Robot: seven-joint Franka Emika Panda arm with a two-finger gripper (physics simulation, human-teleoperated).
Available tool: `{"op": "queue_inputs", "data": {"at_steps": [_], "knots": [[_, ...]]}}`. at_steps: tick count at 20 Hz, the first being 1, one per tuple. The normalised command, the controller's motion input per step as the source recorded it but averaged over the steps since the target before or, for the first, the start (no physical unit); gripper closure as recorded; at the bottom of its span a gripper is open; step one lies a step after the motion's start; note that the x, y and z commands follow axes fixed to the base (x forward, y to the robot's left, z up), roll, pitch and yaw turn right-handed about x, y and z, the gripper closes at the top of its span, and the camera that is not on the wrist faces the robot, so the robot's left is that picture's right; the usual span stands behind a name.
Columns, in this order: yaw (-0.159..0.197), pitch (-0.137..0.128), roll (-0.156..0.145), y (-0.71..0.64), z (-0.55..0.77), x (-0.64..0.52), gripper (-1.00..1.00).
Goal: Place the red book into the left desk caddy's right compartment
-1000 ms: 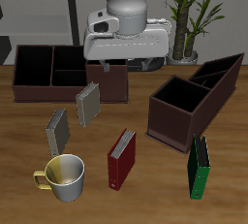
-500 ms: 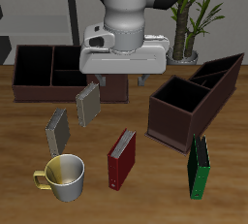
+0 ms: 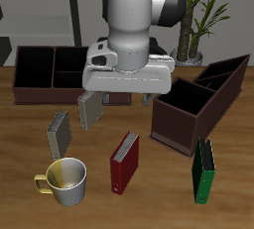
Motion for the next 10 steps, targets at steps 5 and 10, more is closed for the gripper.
{"op": "queue_inputs", "data": {"at_steps": [5,10], "knots": [[-0.035,0.003,-0.025,-0.10,-0.28,0.15,-1.00],[-0.054,0.023,-0.009,-0.06,-0.40,0.13,-1.00]]}}
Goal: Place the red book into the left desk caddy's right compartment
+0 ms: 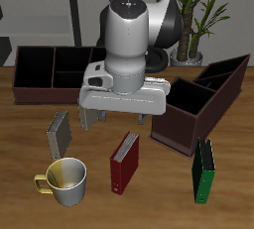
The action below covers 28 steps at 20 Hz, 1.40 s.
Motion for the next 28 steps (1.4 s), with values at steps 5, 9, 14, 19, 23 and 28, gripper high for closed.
{"op": "queue_inputs", "data": {"at_steps": [5,9,14,19,23,28], "knots": [[-0.039,0.005,-0.008,-0.04,-0.25,0.05,-1.00],[-0.040,0.014,-0.007,0.02,-0.22,0.04,-1.00],[-0.041,0.028,-0.031,-0.07,-0.23,0.09,-1.00],[-0.014,0.019,-0.001,0.07,-0.26,0.08,-1.00],[-0.023,0.034,0.002,0.04,-0.33,0.12,-1.00],[-0.019,0.028,0.000,0.01,-0.28,0.06,-1.00]]}}
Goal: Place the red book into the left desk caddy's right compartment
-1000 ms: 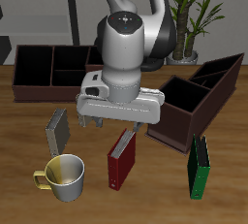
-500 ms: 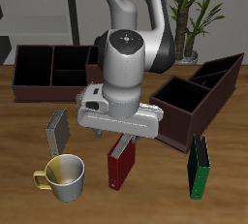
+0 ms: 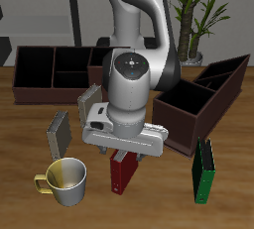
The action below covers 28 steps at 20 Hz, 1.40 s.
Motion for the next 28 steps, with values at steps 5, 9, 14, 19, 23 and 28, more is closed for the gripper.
{"op": "queue_inputs", "data": {"at_steps": [5,9,14,19,23,28], "knots": [[-0.012,0.040,-0.020,-0.04,-0.22,0.02,1.00],[0.006,0.017,0.001,-0.01,-0.11,0.02,1.00],[-0.019,0.013,0.000,-0.02,0.02,-0.01,1.00],[0.016,-0.031,-0.021,0.13,0.53,-0.25,1.00],[-0.026,-0.033,-0.070,-0.04,0.66,-0.33,1.00],[-0.028,-0.037,-0.020,0.01,0.96,-0.58,1.00]]}}
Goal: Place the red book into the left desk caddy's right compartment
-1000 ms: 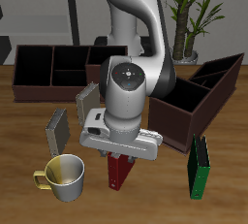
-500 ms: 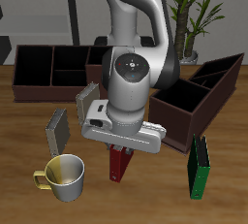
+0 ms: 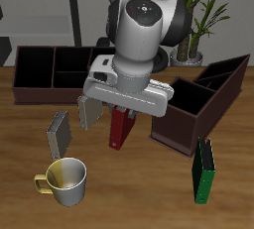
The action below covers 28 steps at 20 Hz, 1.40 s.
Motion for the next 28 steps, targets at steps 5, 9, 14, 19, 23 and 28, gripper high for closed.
{"op": "queue_inputs", "data": {"at_steps": [5,9,14,19,23,28], "knots": [[0.062,-0.065,0.010,0.19,0.81,-0.56,1.00],[0.035,-0.081,0.019,0.25,0.69,-0.60,1.00],[0.042,-0.066,0.020,0.31,0.51,-0.50,1.00],[0.042,-0.061,0.007,0.33,0.42,-0.45,1.00],[0.033,-0.063,0.025,0.42,0.47,-0.44,1.00],[0.029,-0.024,0.033,0.40,0.27,-0.18,1.00]]}}
